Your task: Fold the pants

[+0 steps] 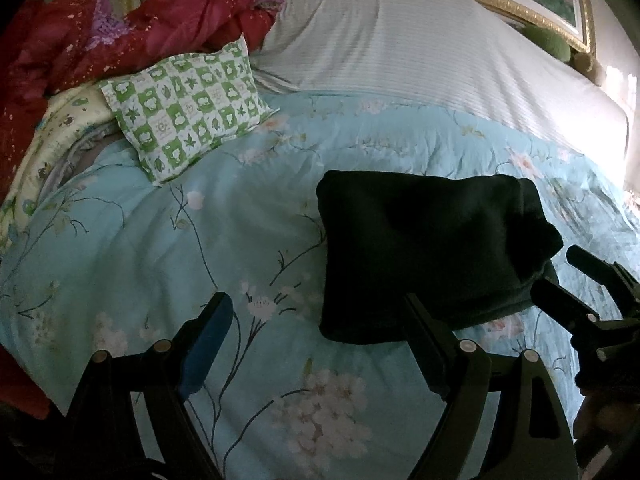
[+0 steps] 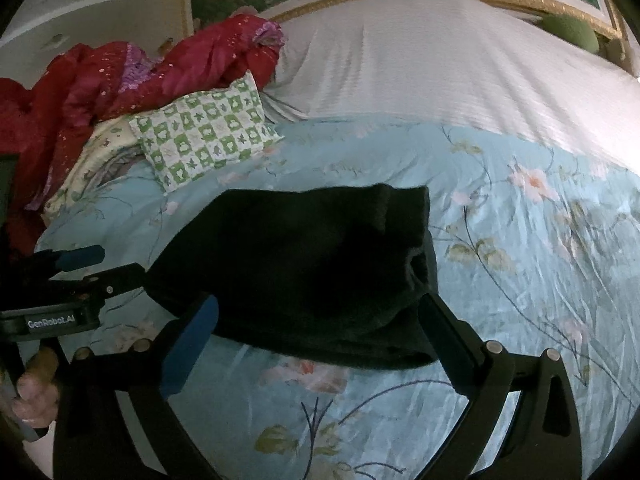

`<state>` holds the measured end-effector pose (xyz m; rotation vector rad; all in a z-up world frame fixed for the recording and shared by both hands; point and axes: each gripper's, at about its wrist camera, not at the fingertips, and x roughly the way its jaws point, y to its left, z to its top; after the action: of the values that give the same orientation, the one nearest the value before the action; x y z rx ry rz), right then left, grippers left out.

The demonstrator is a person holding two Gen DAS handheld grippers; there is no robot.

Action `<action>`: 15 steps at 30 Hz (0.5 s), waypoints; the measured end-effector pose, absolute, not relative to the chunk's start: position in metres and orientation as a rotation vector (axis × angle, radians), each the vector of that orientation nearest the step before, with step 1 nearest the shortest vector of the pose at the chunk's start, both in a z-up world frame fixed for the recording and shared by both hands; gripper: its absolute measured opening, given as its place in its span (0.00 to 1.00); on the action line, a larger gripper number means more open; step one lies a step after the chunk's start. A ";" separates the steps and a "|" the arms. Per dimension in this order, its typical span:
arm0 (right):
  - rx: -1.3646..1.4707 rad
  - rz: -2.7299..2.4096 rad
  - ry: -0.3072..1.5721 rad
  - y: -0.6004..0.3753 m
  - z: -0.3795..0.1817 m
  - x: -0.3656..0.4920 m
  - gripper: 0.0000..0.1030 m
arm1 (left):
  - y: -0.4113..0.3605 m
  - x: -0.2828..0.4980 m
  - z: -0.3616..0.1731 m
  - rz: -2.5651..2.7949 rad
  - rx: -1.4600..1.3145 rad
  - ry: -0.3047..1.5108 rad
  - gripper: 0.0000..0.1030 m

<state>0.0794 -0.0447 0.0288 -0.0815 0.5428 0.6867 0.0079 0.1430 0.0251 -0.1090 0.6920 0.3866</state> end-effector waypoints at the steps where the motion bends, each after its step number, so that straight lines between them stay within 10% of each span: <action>1: -0.086 0.687 0.541 -0.044 0.028 0.079 0.98 | 0.143 0.008 0.025 0.384 -0.108 0.693 0.83; 15: -0.109 0.710 0.553 -0.032 0.023 0.080 0.99 | 0.147 0.016 0.018 0.378 -0.102 0.710 0.83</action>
<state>0.0796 -0.0318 0.0225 -0.1089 0.5527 0.7096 0.0159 0.1470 0.0180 -0.1020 0.7096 0.3778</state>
